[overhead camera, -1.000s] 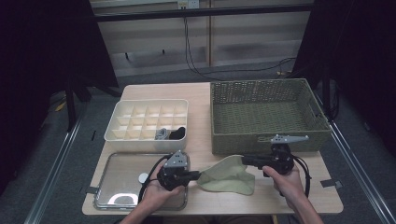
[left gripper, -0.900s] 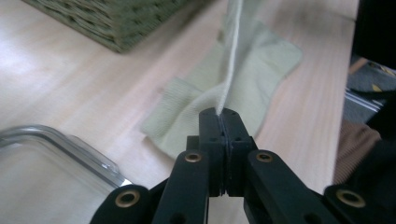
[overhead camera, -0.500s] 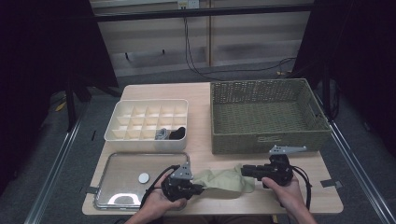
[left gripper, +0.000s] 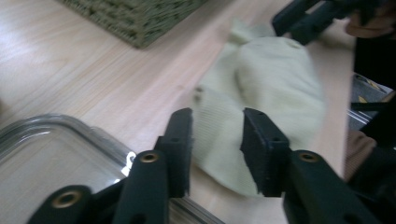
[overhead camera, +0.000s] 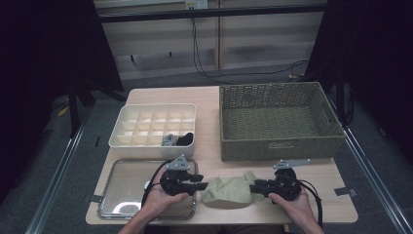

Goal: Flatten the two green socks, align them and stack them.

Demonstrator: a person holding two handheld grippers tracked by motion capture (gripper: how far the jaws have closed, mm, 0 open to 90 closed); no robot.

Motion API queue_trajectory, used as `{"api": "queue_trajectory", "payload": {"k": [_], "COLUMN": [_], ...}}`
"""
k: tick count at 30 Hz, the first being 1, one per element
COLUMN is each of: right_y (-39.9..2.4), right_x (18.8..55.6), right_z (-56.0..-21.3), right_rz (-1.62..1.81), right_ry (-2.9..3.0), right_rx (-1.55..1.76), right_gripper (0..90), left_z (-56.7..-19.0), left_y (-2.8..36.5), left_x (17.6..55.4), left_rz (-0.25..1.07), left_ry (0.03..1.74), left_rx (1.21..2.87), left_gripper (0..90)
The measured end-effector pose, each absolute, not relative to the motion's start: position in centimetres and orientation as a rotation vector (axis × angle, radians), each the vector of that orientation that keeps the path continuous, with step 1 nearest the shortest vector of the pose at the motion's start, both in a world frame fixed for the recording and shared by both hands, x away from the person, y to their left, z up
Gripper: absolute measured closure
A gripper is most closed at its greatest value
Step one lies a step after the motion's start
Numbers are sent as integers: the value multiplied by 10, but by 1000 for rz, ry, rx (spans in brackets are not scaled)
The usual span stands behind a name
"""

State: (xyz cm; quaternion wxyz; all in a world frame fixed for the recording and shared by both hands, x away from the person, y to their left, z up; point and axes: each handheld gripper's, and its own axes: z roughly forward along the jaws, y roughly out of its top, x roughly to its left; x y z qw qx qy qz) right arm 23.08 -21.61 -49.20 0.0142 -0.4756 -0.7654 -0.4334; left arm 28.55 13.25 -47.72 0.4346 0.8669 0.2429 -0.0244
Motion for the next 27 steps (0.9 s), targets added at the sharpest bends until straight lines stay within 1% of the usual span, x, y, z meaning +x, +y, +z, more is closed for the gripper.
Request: {"api": "queue_trajectory", "payload": {"k": [1, 3, 4, 8, 12, 13, 15, 17, 18, 19, 20, 22, 23, 24, 25, 26, 27], "right_y": [-216, -215, -214, -210, -204, -202, -200, -200, -201, -201, -200, -201, -201, -202, -202, -205, -205], "right_x": [231, 231, 232, 233, 234, 235, 236, 237, 237, 237, 236, 236, 236, 235, 235, 235, 235], "right_z": [-492, -494, -496, -498, -498, -499, -500, -501, -501, -501, -501, -501, -501, -500, -500, -499, -499], "right_rz": [-1349, -1335, -1321, -1297, -1278, -1270, -1264, -1268, -1266, -1266, -1257, -1256, -1259, -1265, -1265, -1284, -1284], "right_ry": [-2383, -2379, -2390, -2399, -2443, -2454, -2456, -2448, -2471, -2471, -2475, -2485, -2477, -2467, -2467, -2437, -2437], "right_rx": [-1481, -1494, -1483, -1490, -1461, -1455, -1452, -1457, -1457, -1457, -1463, -1469, -1466, -1469, -1469, -1475, -1475], "right_gripper": [629, 611, 602, 597, 628, 656, 678, 721, 764, 764, 789, 838, 868, 880, 880, 881, 881], "left_z": [-479, -483, -484, -488, -493, -494, -496, -496, -496, -496, -496, -496, -496, -495, -494, -494, -493], "left_y": [132, 130, 130, 127, 124, 124, 122, 120, 118, 118, 118, 117, 118, 119, 119, 120, 121], "left_x": [287, 290, 290, 288, 288, 287, 285, 285, 283, 283, 282, 281, 282, 281, 281, 280, 280], "left_rz": [-60, -62, -64, -67, -82, -78, -78, -84, -86, -86, -84, -101, -104, -119, -129, -140, -127], "left_ry": [618, 640, 636, 630, 625, 621, 617, 625, 615, 615, 604, 596, 583, 585, 581, 577, 577], "left_rx": [2165, 2183, 2191, 2213, 2230, 2247, 2246, 2245, 2253, 2253, 2263, 2258, 2267, 2263, 2267, 2255, 2257], "left_gripper": [591, 507, 502, 498, 514, 524, 532, 541, 552, 564, 564, 632, 681, 758, 758, 799, 799]}}
